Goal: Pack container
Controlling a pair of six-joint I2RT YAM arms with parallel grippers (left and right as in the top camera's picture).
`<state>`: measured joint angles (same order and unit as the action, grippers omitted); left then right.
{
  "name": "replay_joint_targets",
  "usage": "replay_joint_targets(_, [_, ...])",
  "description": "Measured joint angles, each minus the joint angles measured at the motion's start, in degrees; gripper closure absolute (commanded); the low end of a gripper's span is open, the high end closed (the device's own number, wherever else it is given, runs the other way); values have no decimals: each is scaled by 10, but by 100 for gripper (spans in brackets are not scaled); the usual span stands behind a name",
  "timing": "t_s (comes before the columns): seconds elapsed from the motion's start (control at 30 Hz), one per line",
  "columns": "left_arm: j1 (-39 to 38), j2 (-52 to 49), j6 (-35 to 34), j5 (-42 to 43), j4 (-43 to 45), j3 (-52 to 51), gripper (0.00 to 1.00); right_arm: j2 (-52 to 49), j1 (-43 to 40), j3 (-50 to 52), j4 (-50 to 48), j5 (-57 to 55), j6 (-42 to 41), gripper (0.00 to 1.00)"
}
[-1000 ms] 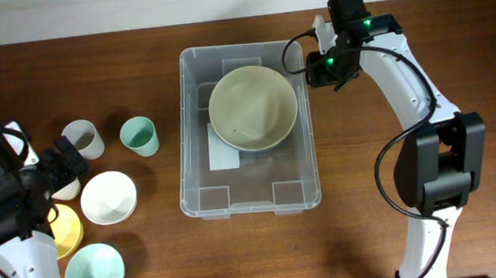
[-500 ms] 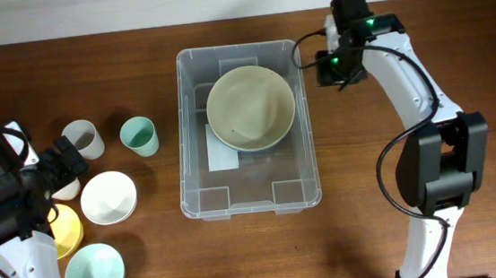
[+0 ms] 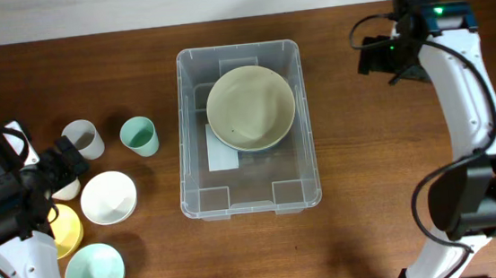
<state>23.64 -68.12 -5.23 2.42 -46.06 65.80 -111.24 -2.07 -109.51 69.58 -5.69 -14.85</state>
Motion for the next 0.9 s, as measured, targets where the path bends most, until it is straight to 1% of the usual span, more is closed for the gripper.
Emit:
replay_joint_targets(0.17, [-37, 0, 18, 2, 0, 0, 1, 44, -2, 0, 69, -1, -19, 0])
replay_joint_targets(0.3, [-71, 0, 30, -2, 0, 7, 1, 111, -1, 7, 103, -2, -27, 0])
replay_joint_targets(0.37, [-84, 0, 33, -8, 0, 12, 1, 158, -1, 27, 107, -2, -30, 0])
replay_joint_targets(0.47, [-100, -6, 37, -12, 0, 26, 1, 235, -1, 81, 111, -3, -32, 0])
replay_joint_targets(0.6, [-119, -28, 39, -15, -1, 48, 1, 326, 1, 186, 101, -3, -34, 1])
replay_joint_targets(0.73, [-132, -69, 43, -17, -14, 78, 1, 388, 8, 290, 84, -3, -34, 0])
replay_joint_targets(0.83, [-135, -128, 49, -18, -57, 141, 2, 409, 17, 355, 73, -3, -34, 1])
replay_joint_targets(0.9, [-139, -183, 60, -16, -110, 213, 2, 409, 22, 386, 63, -3, -34, 0])
